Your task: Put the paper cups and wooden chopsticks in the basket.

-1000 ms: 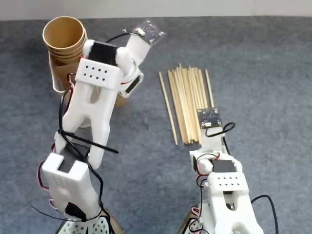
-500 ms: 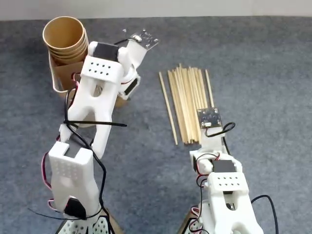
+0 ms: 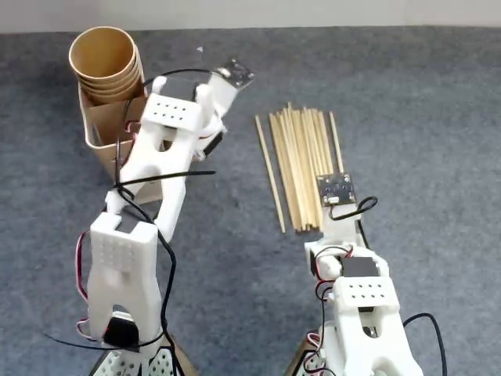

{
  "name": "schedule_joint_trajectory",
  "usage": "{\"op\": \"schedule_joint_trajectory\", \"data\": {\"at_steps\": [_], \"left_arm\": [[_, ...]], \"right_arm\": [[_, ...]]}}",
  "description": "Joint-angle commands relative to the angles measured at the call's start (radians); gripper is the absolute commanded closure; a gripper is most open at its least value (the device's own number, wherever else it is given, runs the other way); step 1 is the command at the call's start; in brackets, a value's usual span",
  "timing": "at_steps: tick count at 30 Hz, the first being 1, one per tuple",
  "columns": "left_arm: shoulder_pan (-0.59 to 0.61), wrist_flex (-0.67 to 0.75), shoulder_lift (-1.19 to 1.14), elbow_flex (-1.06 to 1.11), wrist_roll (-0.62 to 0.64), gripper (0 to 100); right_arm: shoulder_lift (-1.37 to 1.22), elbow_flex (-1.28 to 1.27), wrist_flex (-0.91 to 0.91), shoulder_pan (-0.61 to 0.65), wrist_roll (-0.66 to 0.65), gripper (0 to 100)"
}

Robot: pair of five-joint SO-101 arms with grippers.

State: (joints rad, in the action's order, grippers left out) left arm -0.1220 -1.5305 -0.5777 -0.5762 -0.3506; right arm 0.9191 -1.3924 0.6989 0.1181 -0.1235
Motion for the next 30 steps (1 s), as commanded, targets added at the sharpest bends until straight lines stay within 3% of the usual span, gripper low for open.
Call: {"op": "schedule_joint_trajectory", "data": {"at_steps": [1, 6, 13, 30], "left_arm": [[0.005, 0.003, 0.038, -0.05, -0.006, 98], [-0.033, -0.103, 0.097, -0.145, -0.005, 89], [-0.073, -0.187, 0.157, -0.248, -0.005, 88], [0.021, -0.057, -0.053, -0.249, -0.011, 88]], "right_arm": [[-0.002, 0.005, -0.015, 0.004, 0.003, 89.3], [-0.001, 0.005, -0.015, 0.004, 0.003, 89.3], [-0.001, 0.005, -0.015, 0.004, 0.003, 89.3], [-0.001, 0.005, -0.015, 0.004, 0.003, 89.3]]}}
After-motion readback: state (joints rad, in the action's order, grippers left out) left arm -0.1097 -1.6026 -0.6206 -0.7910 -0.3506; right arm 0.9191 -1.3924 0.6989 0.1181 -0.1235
